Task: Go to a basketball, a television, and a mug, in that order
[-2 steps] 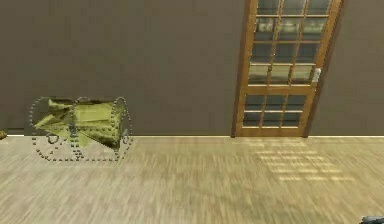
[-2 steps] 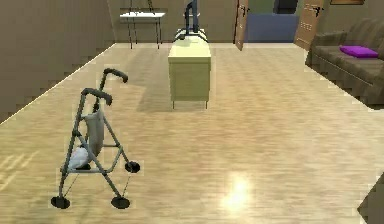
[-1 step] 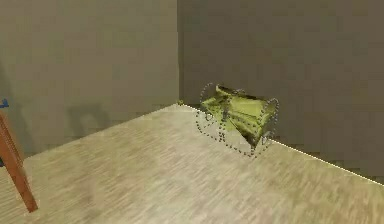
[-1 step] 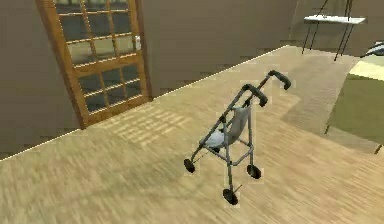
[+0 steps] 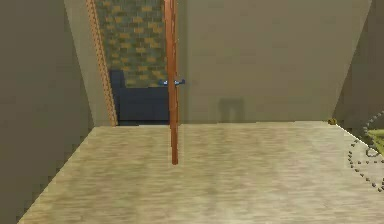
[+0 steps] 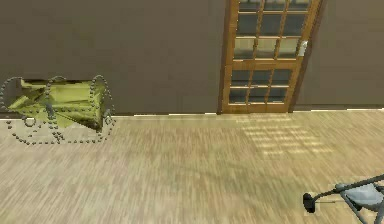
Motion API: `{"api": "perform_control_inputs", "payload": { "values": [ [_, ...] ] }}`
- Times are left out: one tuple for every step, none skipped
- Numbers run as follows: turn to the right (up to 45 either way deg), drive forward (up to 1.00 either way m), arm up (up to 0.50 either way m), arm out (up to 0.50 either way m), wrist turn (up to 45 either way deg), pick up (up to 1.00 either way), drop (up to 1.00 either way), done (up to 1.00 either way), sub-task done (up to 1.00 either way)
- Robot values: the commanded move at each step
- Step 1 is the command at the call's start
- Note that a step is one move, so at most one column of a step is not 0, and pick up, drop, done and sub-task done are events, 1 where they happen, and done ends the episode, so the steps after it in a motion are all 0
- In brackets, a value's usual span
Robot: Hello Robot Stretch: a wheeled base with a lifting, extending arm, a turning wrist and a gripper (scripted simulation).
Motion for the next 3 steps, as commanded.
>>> {"api": "perform_control_inputs", "payload": {
  "values": [
    [0.0,0.50,0.00,0.00,0.0,0.00,0.00,0.00,0.00],
    [-45.0,0.00,0.00,0.00,0.0,0.00,0.00,0.00,0.00],
    [-15.0,0.00,0.00,0.00,0.0,0.00,0.00,0.00,0.00]
  ]
}}
